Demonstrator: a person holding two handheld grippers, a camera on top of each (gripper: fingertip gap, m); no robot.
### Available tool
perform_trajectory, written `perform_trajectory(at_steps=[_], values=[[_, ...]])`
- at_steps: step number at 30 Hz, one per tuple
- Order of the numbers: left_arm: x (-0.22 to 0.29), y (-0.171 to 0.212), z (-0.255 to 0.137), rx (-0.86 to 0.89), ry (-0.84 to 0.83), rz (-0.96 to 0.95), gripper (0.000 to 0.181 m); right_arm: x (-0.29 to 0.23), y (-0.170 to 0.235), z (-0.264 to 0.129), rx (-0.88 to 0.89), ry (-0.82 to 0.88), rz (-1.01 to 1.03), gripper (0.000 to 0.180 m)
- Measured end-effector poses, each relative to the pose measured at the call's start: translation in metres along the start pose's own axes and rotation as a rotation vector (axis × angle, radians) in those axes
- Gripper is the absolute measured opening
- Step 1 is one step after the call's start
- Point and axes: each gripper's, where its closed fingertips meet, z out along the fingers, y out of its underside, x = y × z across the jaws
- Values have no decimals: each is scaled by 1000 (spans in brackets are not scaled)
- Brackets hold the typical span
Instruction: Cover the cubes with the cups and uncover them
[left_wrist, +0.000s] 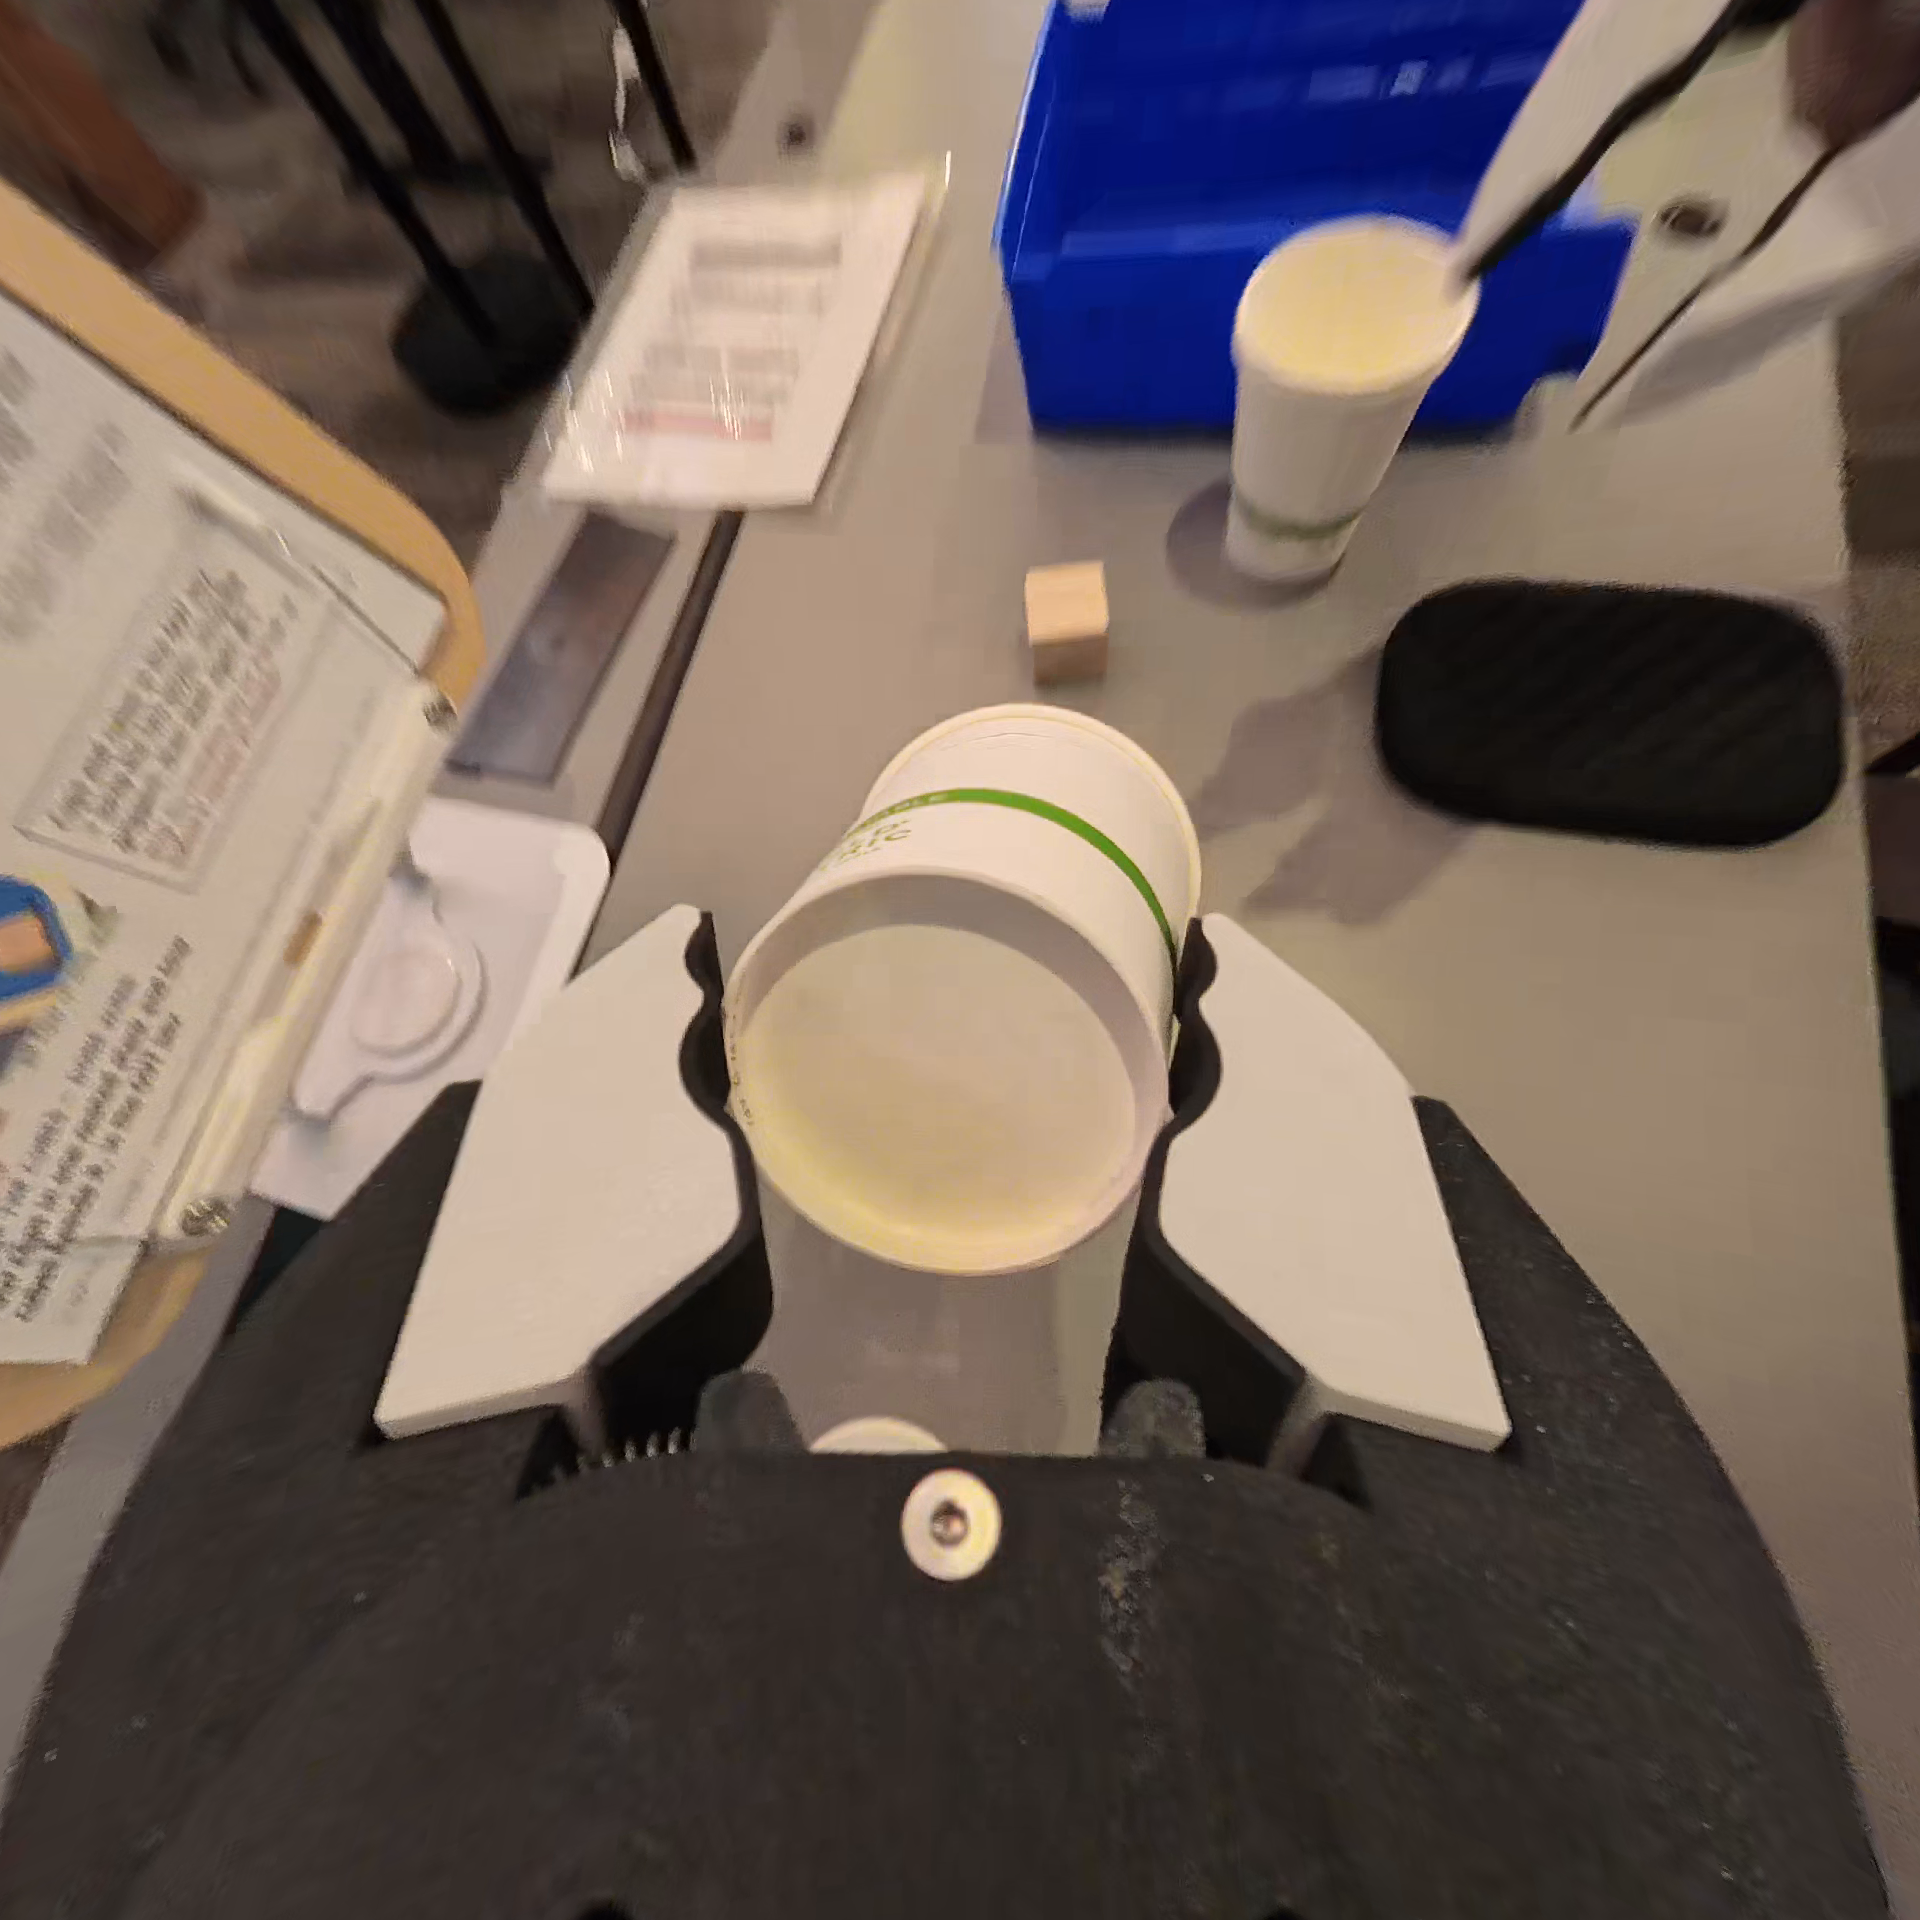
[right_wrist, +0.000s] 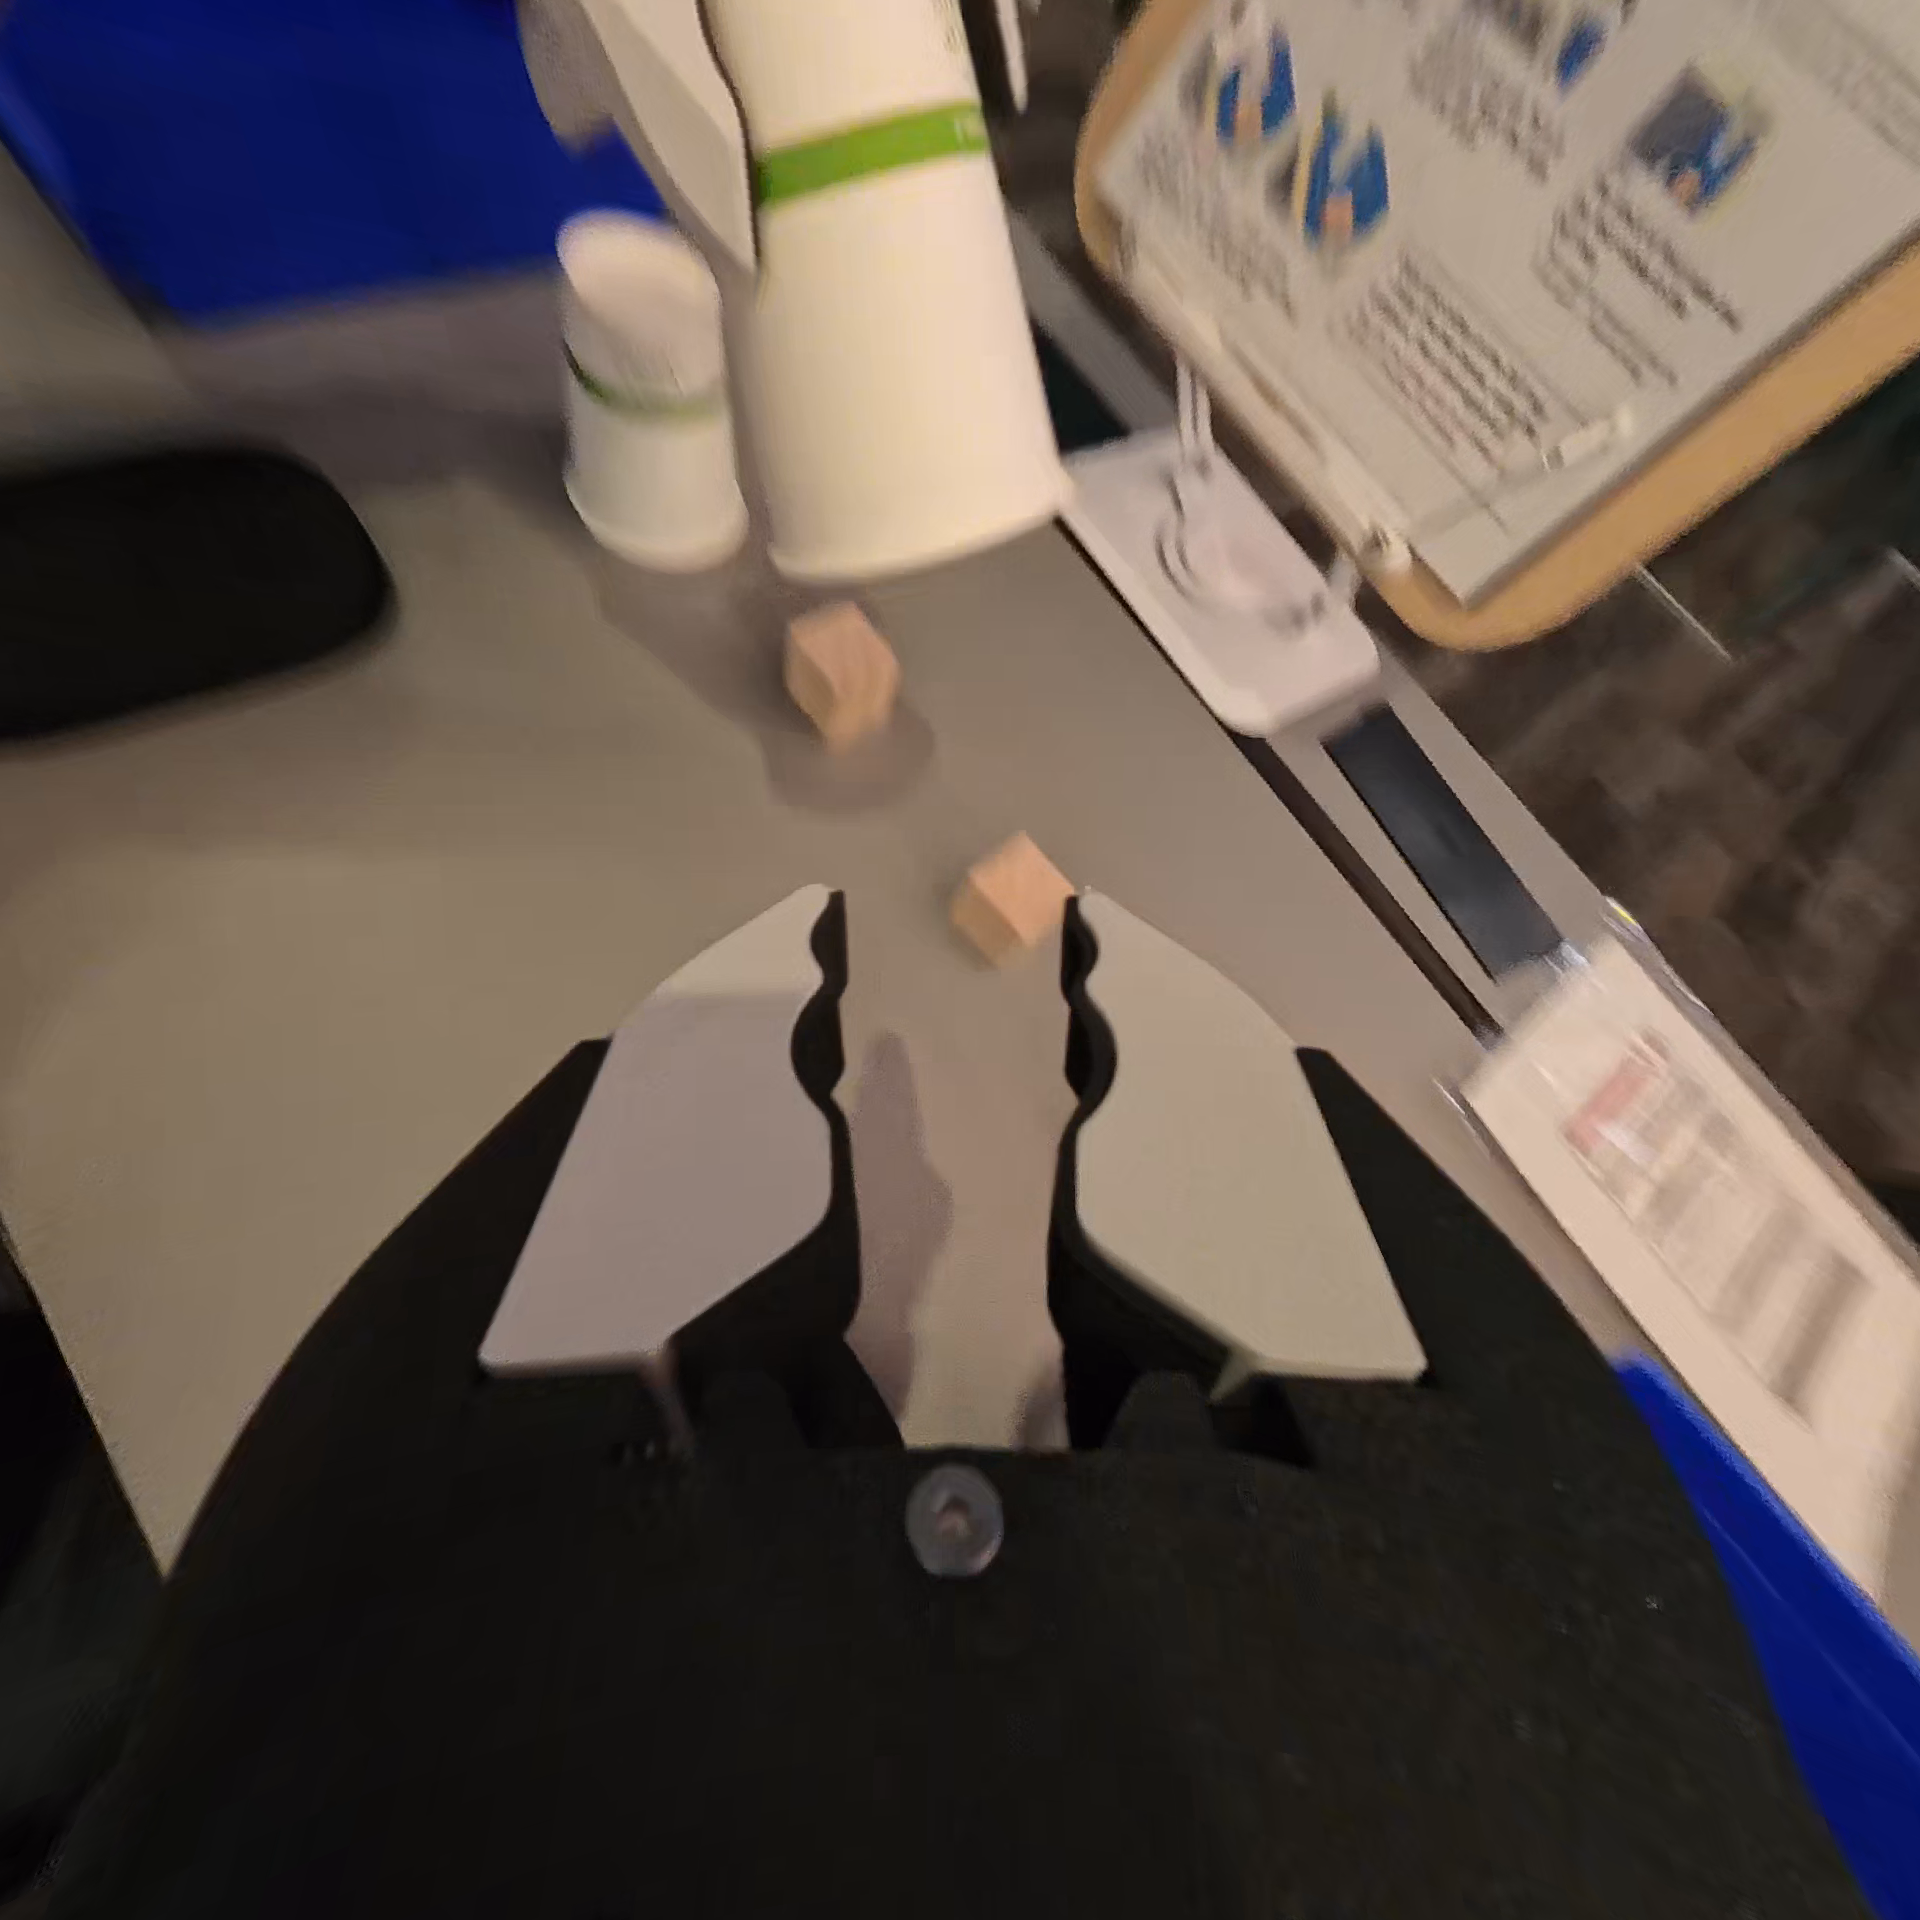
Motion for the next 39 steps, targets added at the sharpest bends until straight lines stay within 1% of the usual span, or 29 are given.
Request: perform_trajectory(at_steps=[1, 2, 5, 8, 11, 14, 16, 19, 22, 24, 25, 27, 28, 29, 31, 35, 37, 39], values=[[6, -12, -8, 47, 6, 14, 83, -7, -13, 8, 81, -37, 41, 44], [12, -22, -15, 88, 11, 25, 83, -11, -24, 16, 158, -68, 81, 45], [25, -44, -32, 166, 12, 63, 83, -22, -50, 30, 342, -201, 210, 45], [38, -59, -40, 227, 30, 86, 83, -35, -77, 29, 533, -370, 294, 44], [49, -67, -41, 282, 75, 92, 83, -38, -94, 24, 671, -458, 355, 40], [52, -66, -34, 294, 85, 90, 84, -47, -102, 13, 763, -564, 343, 8], [52, -63, -29, 294, 91, 77, 84, -49, -101, 7, 782, -607, 347, 0], [51, -57, -26, 287, 90, 78, 93, -44, -93, 4, 737, -575, 337, 0], [46, -46, -27, 254, 70, 69, 97, -35, -82, -11, 623, -496, 271, 0], [38, -33, -28, 210, 33, 66, 96, -18, -65, -24, 443, -361, 188, 0], [34, -25, -29, 181, 10, 69, 96, -4, -51, -31, 305, -273, 139, 0], [26, -9, -30, 118, -33, 78, 95, 28, -9, -50, -47, -81, 33, 0], [23, -2, -30, 93, -52, 80, 95, 42, 13, -63, -216, -20, -14, 0], [21, 4, -30, 71, -63, 80, 94, 51, 34, -76, -376, 7, -42, 0], [18, 12, -30, 45, -74, 77, 94, 59, 66, -97, -613, -7, -35, 0], [18, 15, -27, 39, -72, 71, 93, 69, 109, -105, -862, -22, 20, 0], [20, 16, -26, 35, -69, 71, 93, 69, 127, -100, -931, -36, 30, 0], [21, 19, -25, 24, -71, 74, 93, 65, 140, -89, -937, -73, 45, 0]])
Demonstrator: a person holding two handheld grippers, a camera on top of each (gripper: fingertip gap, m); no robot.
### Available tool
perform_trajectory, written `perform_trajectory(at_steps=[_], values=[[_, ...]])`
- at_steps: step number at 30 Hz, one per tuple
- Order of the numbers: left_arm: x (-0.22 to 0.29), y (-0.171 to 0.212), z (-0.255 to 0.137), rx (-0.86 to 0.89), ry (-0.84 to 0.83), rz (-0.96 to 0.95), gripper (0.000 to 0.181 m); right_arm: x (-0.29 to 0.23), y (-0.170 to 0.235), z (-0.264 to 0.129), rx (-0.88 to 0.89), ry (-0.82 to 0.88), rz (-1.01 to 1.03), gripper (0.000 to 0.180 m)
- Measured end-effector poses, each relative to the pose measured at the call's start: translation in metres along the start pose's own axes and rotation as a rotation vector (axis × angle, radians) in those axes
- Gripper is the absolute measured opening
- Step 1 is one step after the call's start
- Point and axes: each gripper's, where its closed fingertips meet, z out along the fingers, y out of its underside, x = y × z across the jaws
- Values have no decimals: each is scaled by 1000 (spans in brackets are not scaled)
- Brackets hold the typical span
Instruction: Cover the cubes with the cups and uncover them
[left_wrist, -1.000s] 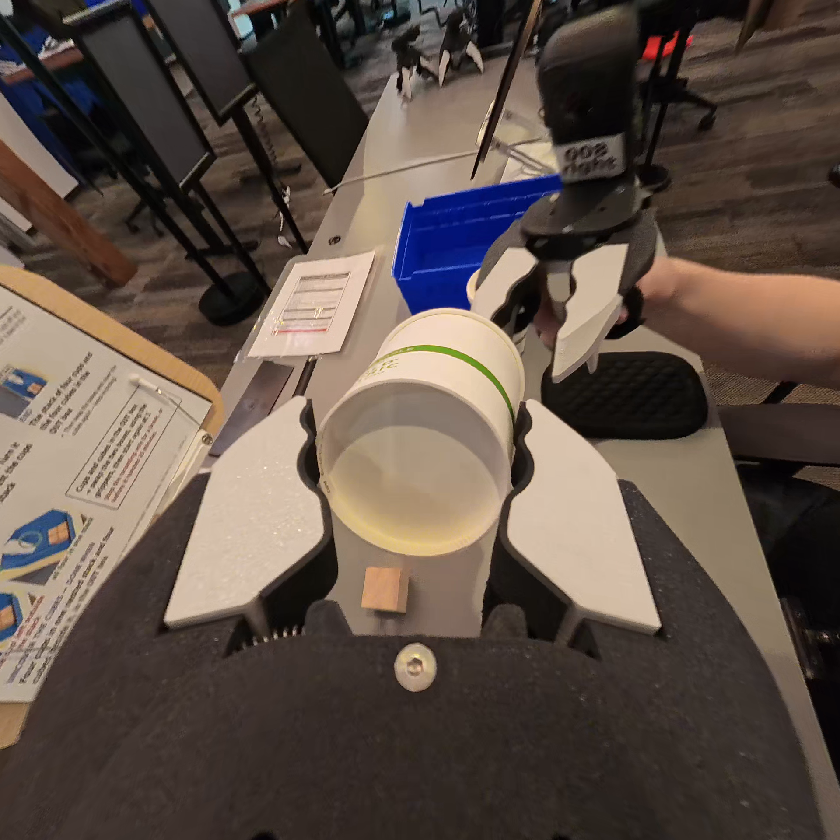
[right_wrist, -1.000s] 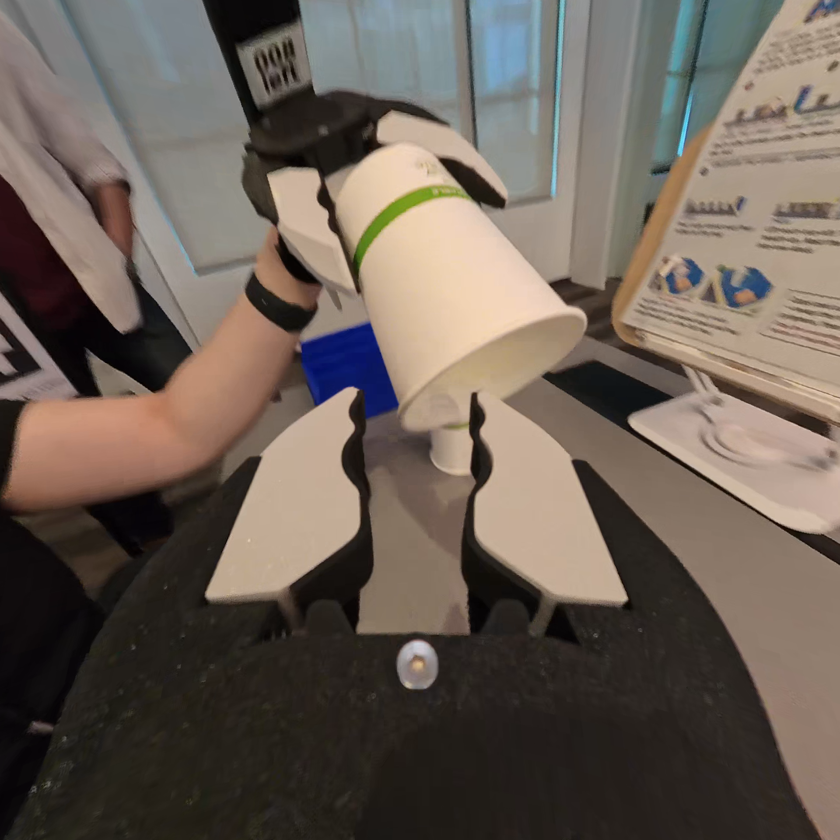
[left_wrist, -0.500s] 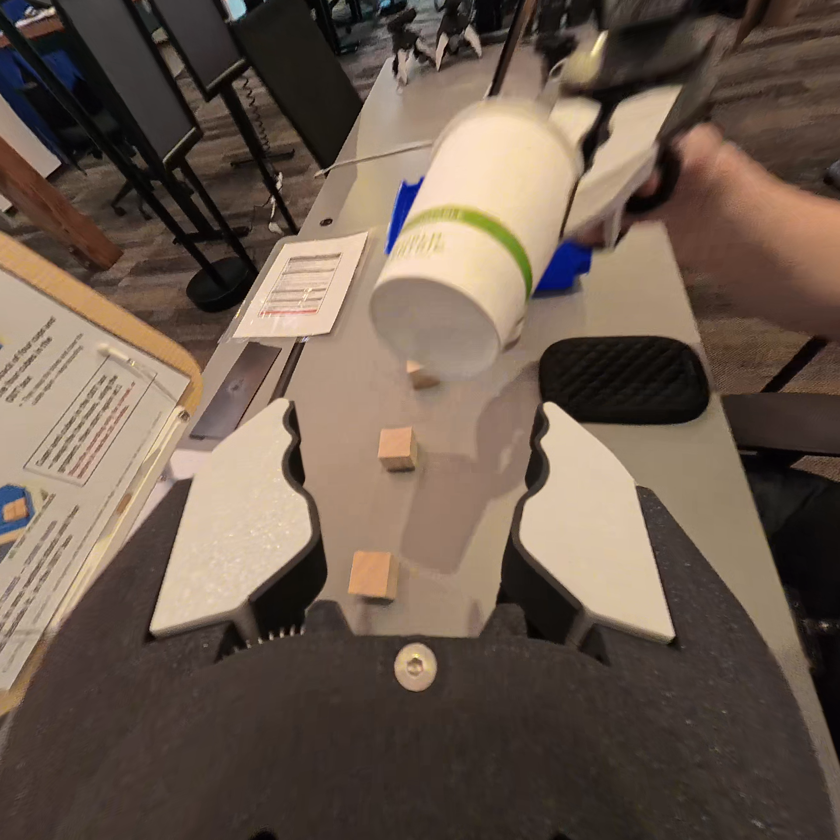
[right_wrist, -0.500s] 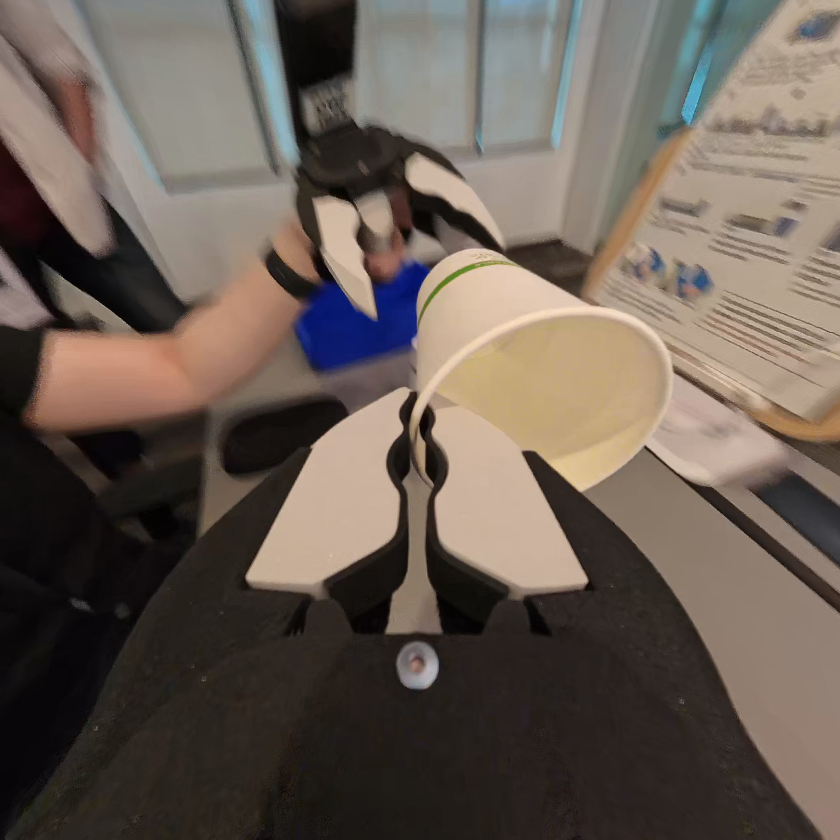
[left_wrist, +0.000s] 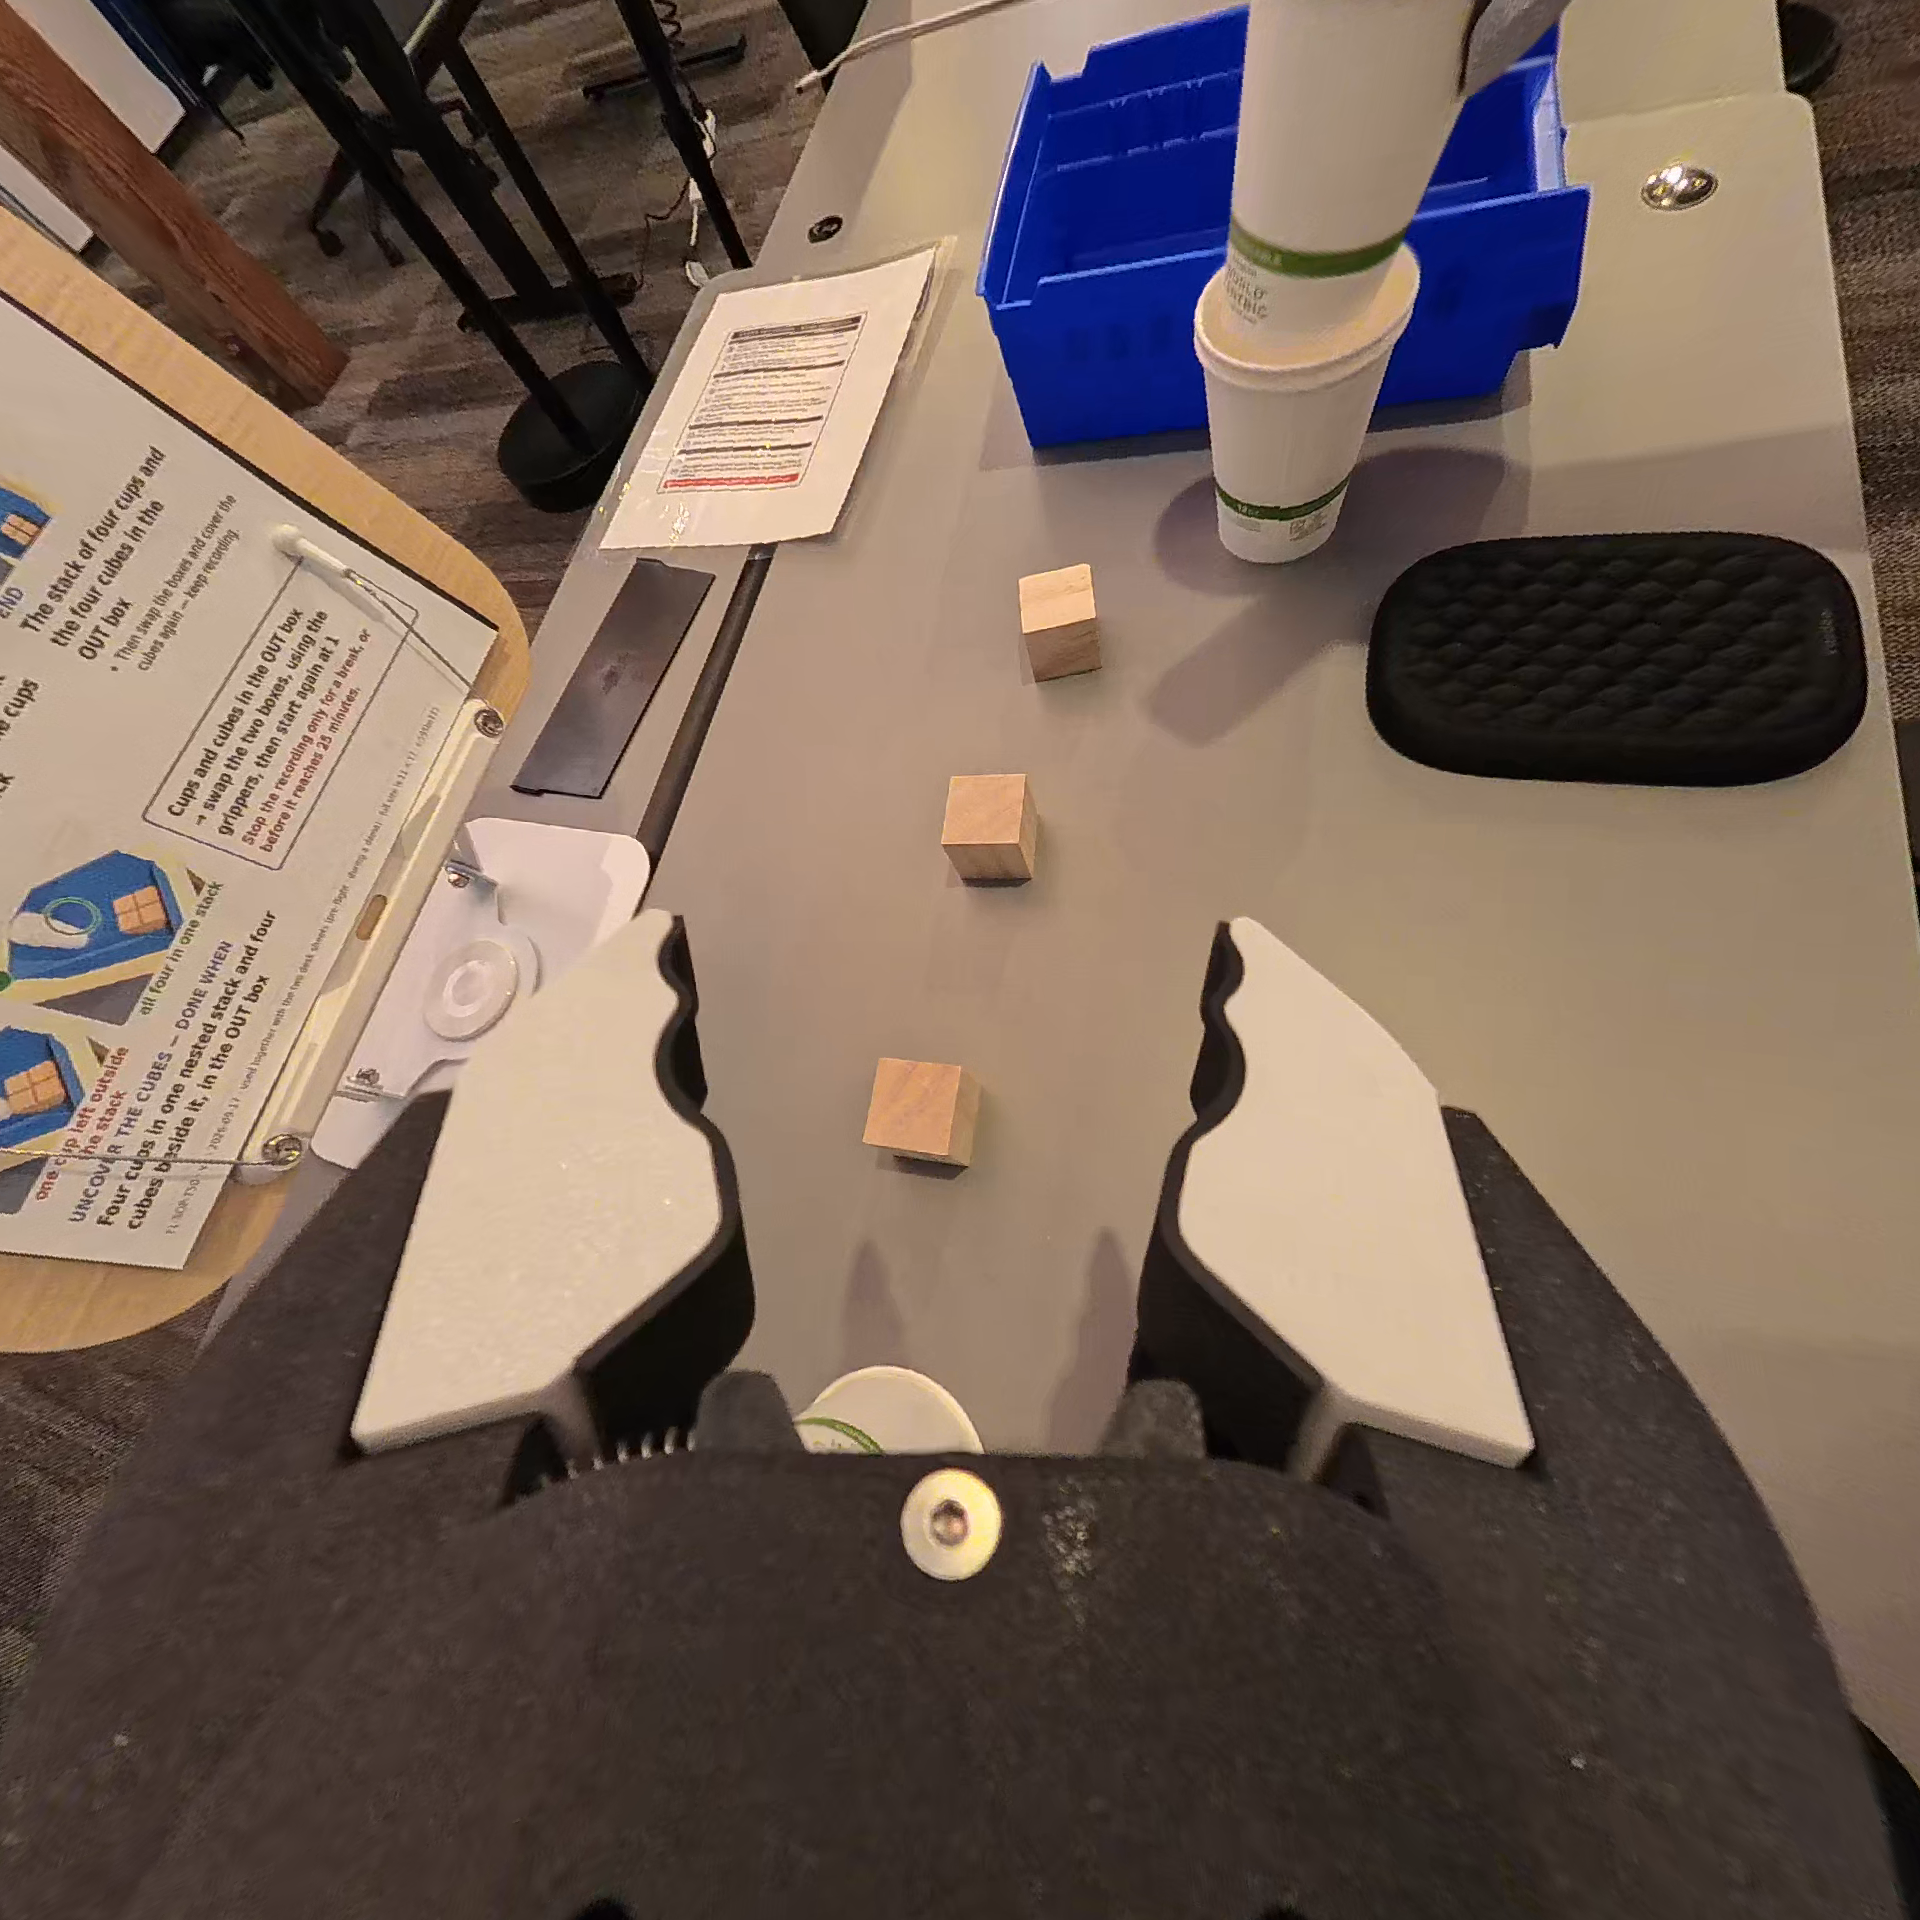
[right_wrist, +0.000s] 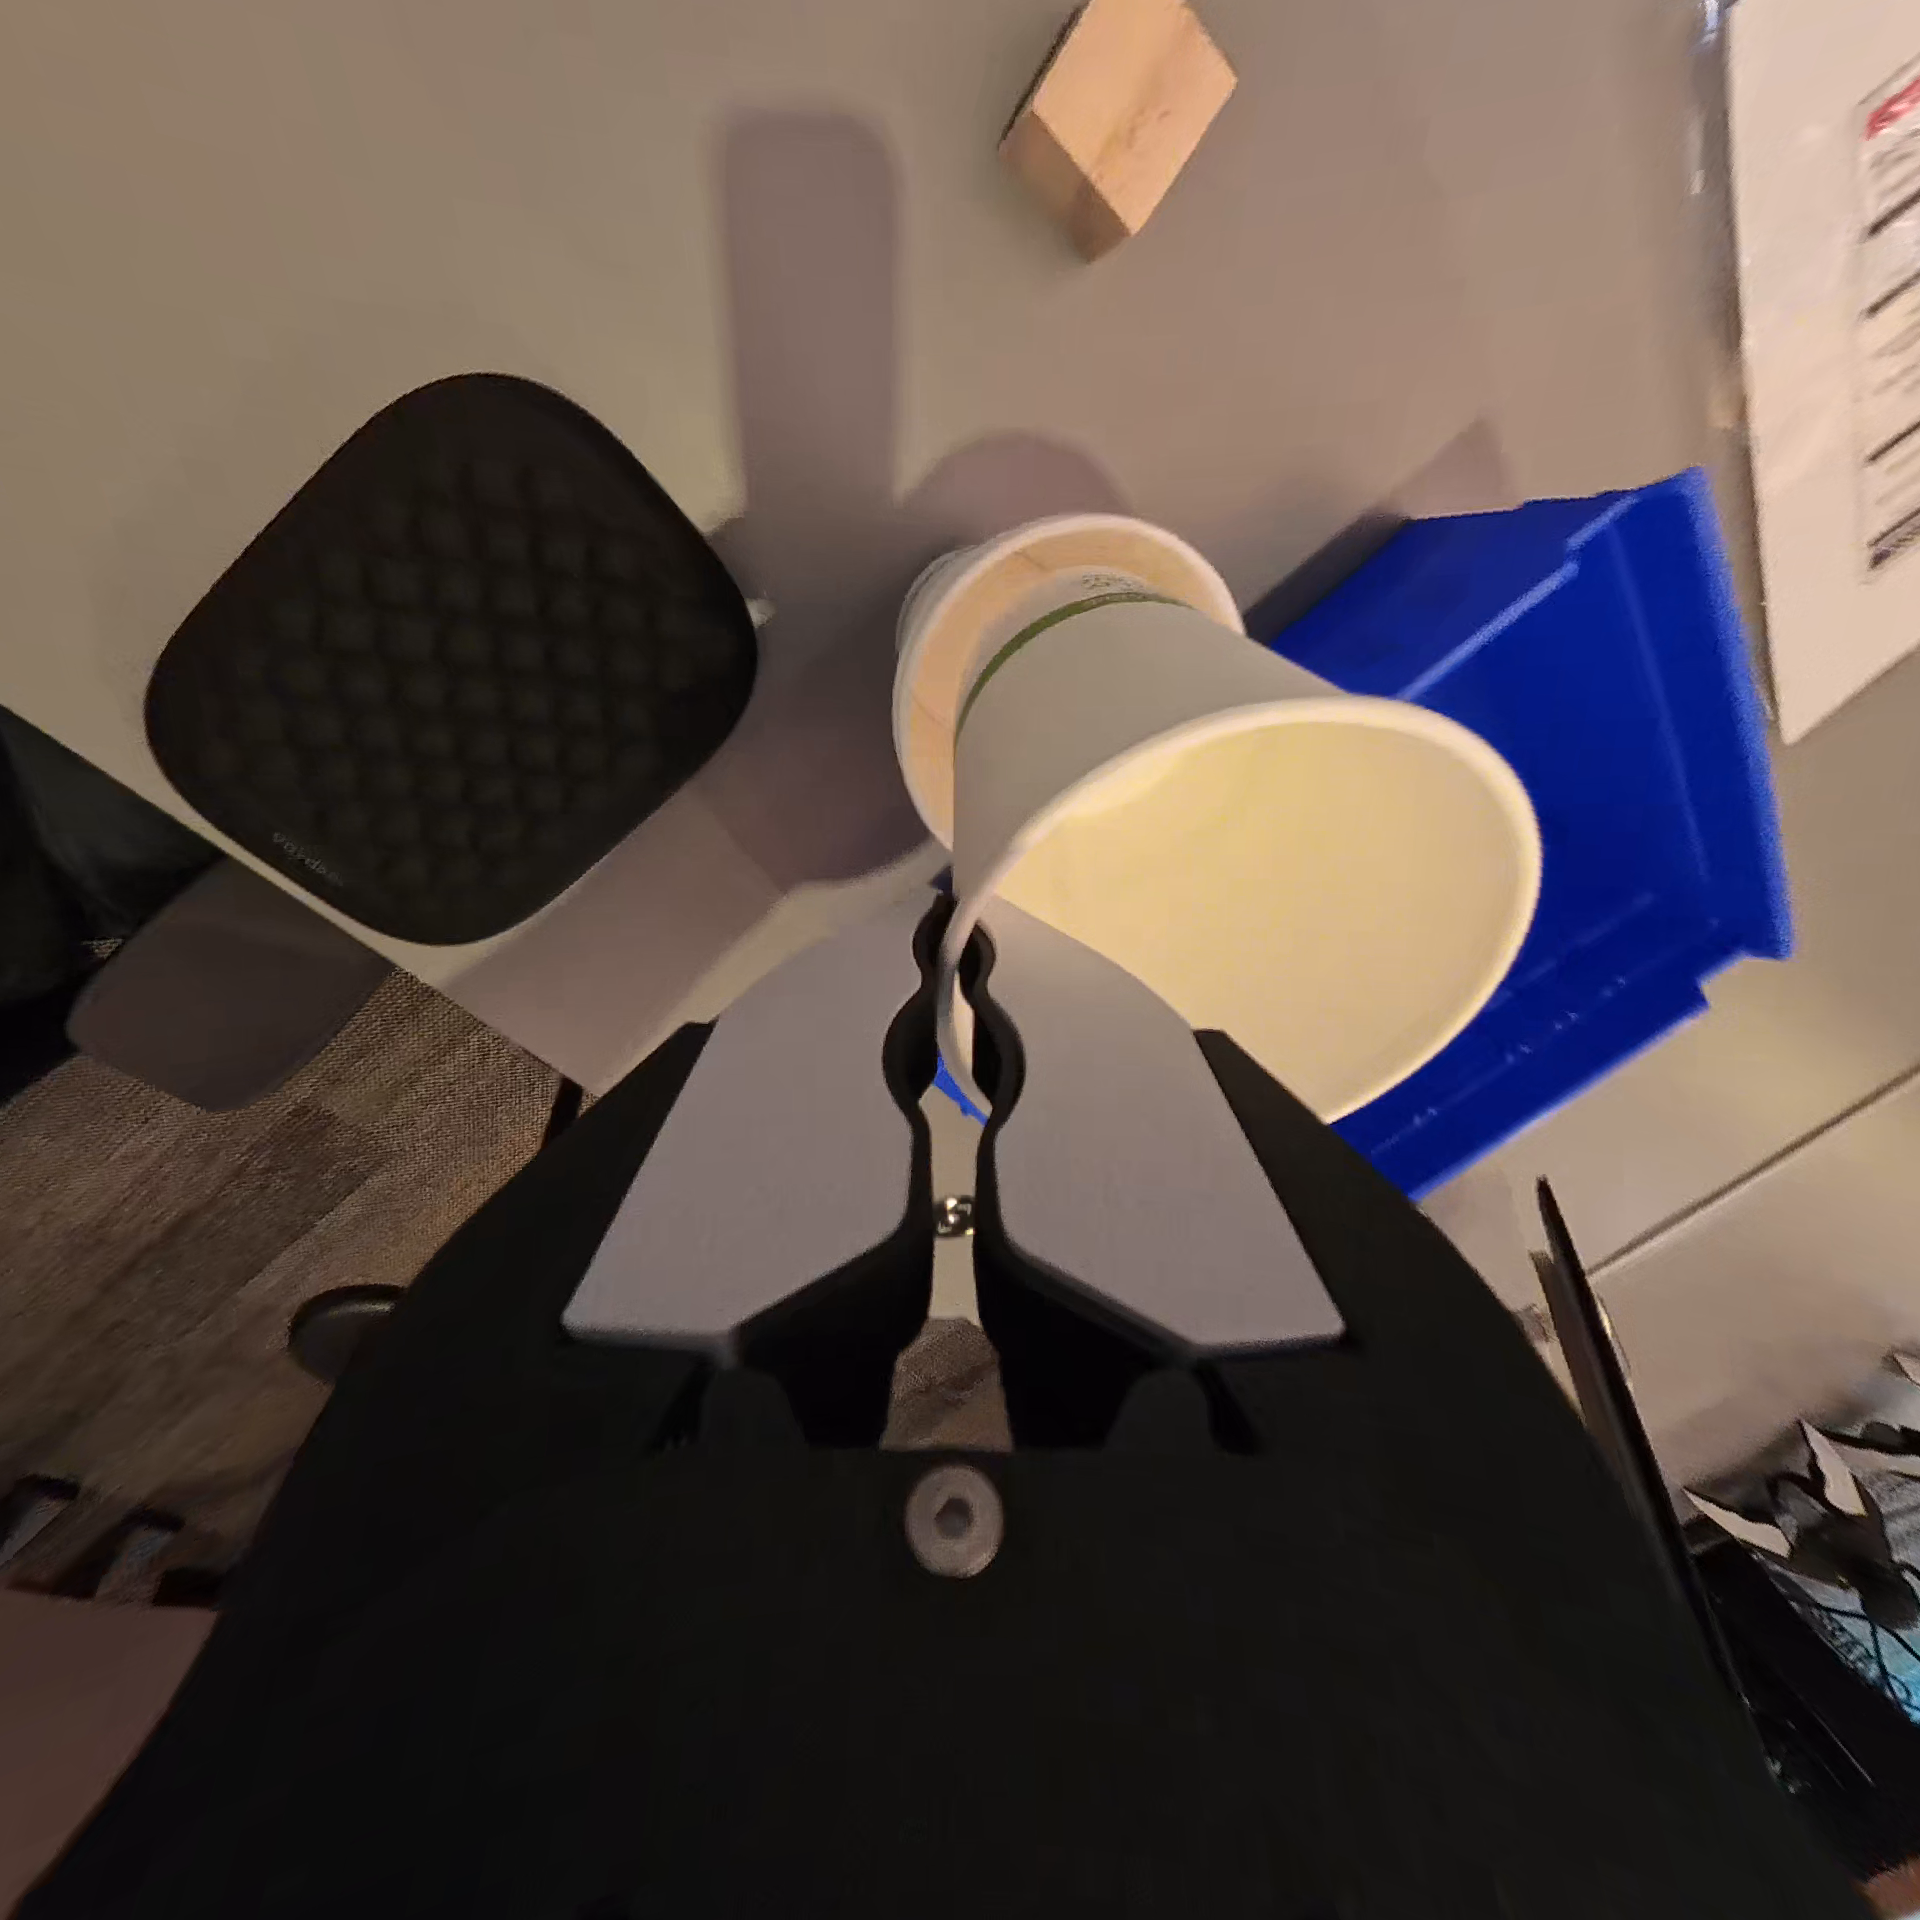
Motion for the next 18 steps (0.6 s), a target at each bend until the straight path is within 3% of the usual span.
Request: perform_trajectory(at_steps=[9, 18], values=[[-22, 52, -21, -145, -134, -16, 93, -6, 0, 56, -54, -36, -32, 1], [-55, 156, -38, -488, -195, -88, 98, 6, -18, 26, 89, 111, -45, 25]])
